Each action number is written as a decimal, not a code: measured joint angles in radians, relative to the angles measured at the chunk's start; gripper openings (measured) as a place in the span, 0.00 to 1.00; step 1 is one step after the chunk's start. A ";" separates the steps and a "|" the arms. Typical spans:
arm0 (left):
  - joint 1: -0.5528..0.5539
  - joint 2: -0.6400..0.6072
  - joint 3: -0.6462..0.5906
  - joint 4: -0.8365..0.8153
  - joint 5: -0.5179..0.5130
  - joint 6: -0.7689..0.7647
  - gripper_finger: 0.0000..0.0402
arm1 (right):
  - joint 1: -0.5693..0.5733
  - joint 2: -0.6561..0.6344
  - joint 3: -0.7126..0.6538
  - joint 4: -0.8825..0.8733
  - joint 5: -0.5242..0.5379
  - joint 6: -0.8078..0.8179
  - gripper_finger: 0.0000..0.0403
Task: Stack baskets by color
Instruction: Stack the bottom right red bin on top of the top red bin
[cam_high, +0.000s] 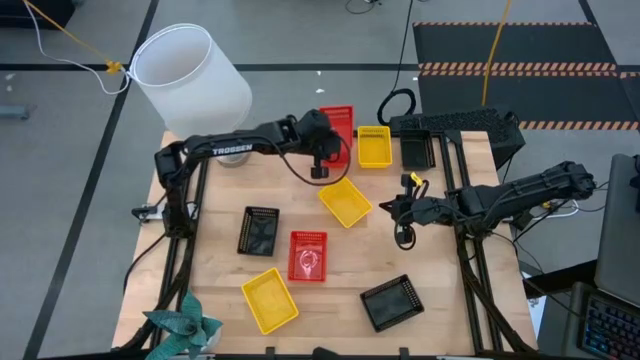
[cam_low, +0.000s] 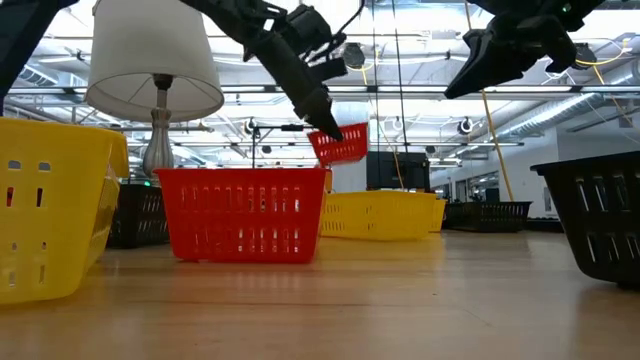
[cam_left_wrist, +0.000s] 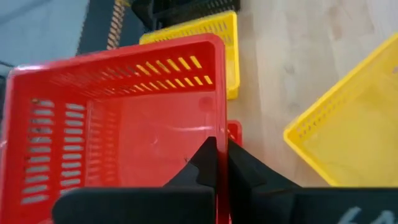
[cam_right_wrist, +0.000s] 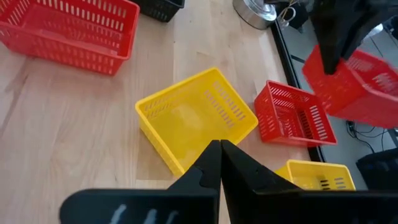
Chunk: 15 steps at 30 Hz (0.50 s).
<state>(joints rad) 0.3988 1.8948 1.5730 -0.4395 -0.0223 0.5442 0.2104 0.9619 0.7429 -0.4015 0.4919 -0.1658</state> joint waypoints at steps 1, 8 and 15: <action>0.000 0.012 0.000 0.011 0.000 -0.006 0.02 | 0.000 0.000 0.000 0.001 0.000 0.000 0.00; 0.000 0.063 0.000 0.025 -0.027 -0.019 0.04 | 0.000 0.000 0.000 0.007 0.000 0.003 0.00; 0.010 0.064 0.000 0.020 -0.030 -0.024 0.05 | 0.000 0.000 0.000 0.008 0.000 0.000 0.00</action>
<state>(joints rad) 0.4084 1.9591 1.5726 -0.4191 -0.0525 0.5205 0.2104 0.9619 0.7433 -0.3931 0.4919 -0.1654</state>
